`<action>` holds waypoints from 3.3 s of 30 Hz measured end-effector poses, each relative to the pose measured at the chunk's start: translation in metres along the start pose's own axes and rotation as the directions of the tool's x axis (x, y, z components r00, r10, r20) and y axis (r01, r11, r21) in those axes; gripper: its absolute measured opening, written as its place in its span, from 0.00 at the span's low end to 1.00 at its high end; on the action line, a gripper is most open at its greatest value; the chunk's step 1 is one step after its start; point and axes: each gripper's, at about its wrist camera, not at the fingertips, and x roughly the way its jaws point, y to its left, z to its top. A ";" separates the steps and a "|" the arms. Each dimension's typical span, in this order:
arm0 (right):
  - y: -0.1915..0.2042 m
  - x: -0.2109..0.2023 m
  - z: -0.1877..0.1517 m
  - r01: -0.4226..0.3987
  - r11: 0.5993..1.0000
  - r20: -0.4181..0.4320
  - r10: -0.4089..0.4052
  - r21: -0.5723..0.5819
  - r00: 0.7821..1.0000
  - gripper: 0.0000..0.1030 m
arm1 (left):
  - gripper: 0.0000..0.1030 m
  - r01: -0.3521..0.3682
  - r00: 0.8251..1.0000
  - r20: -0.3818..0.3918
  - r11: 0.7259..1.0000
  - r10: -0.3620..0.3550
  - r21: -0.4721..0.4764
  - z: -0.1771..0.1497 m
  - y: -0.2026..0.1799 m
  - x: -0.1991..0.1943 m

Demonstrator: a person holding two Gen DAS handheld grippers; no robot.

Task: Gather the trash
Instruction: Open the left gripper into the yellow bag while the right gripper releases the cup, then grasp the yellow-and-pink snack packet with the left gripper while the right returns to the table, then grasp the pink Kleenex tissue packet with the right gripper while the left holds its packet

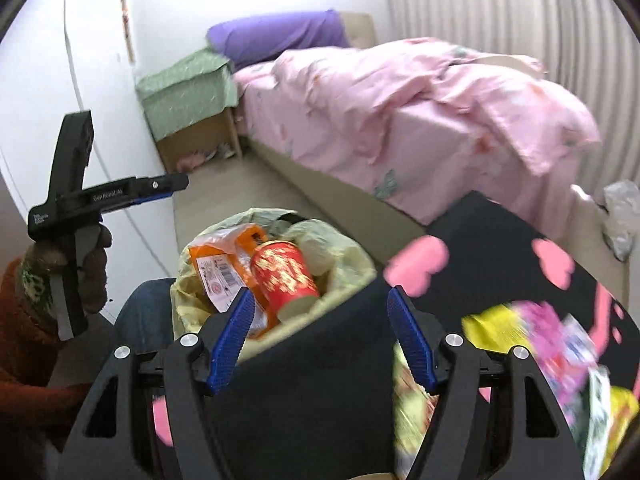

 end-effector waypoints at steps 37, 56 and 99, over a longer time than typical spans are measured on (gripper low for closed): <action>-0.123 -0.162 -0.214 0.433 0.755 -0.019 -0.488 0.492 0.873 0.64 | 0.57 0.355 0.895 -0.433 0.761 -0.108 0.544 -0.061 -0.301 0.197; -0.107 -0.139 -0.197 0.372 0.822 -0.013 -0.406 0.431 0.914 0.64 | 0.41 0.330 0.918 -0.321 0.898 -0.233 0.291 -0.048 -0.224 0.085; -0.130 -0.003 -0.079 0.242 0.927 -0.197 -0.190 0.287 0.962 0.21 | 0.74 0.365 0.881 -0.401 0.900 -0.251 0.239 -0.111 -0.140 0.048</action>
